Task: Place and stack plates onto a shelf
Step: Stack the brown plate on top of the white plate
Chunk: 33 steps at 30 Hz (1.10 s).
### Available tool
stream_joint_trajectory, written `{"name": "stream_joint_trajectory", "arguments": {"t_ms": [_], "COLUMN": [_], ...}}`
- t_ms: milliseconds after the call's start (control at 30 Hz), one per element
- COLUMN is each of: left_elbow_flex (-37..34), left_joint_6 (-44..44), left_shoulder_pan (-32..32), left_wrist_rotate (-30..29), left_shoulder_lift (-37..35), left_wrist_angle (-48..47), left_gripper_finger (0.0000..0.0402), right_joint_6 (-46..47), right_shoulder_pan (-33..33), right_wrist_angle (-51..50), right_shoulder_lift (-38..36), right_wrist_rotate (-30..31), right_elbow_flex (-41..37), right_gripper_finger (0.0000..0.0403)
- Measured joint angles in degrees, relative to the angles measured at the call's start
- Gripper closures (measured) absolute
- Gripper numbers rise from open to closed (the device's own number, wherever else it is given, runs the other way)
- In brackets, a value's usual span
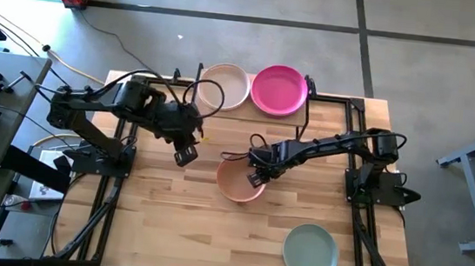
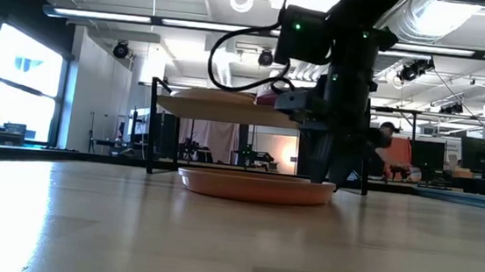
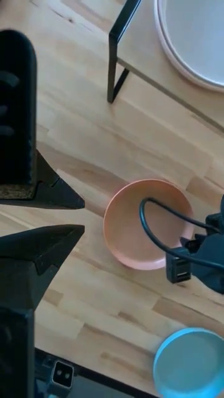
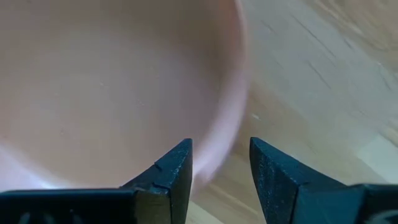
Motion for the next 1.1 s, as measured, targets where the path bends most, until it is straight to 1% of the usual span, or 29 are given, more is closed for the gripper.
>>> {"name": "stream_joint_trajectory", "arguments": {"t_ms": [133, 233, 367, 500, 567, 700, 867, 967, 1100], "left_elbow_flex": [0.00, 0.00, 0.00, -0.02, -0.02, -0.02, -0.02, -0.02, -0.02], "left_joint_6": [-1.02, -2.21, -3.49, 0.14, 1.82, 2.06, 3.09, 3.68, 7.43], "left_shoulder_pan": [-0.24, -0.24, -0.15, -0.15, -0.15, -0.15, -0.15, -0.07, 0.37], "left_wrist_rotate": [-1.01, -1.16, -2.58, -2.80, -2.82, -3.02, -5.87, -7.10, -7.38], "left_shoulder_lift": [0.00, 0.00, 0.28, 0.42, 0.56, 0.65, 0.65, 0.63, 0.63], "left_wrist_angle": [0.05, 0.14, 0.50, 0.82, 1.63, 1.60, 1.36, 0.79, 0.79], "left_gripper_finger": [0.0363, 0.0363, 0.0363, 0.0363, 0.0363, 0.0363, 0.0363, 0.0363, 0.0363], "right_joint_6": [0.00, 0.02, 0.04, 0.02, -0.70, -1.38, -3.02, -4.75, -7.45], "right_shoulder_pan": [-0.10, -0.10, -0.16, -0.30, -0.50, -0.49, -0.49, -0.34, -0.34], "right_wrist_angle": [1.37, 1.47, 1.39, 1.25, 1.24, 1.07, 0.57, -0.29, -2.82], "right_shoulder_lift": [0.88, 1.04, 1.03, 1.03, 1.03, 1.02, 0.29, 0.24, 0.20], "right_wrist_rotate": [0.13, -0.12, -0.12, -0.18, -0.80, -1.82, -3.15, -3.18, -2.96], "right_elbow_flex": [0.05, 0.05, 0.05, 0.05, 0.12, 0.20, 0.62, 2.53, 6.76], "right_gripper_finger": [0.0268, 0.0284, 0.0325, 0.0378, 0.0396, 0.0395, 0.0401, 0.0402, 0.0403]}}
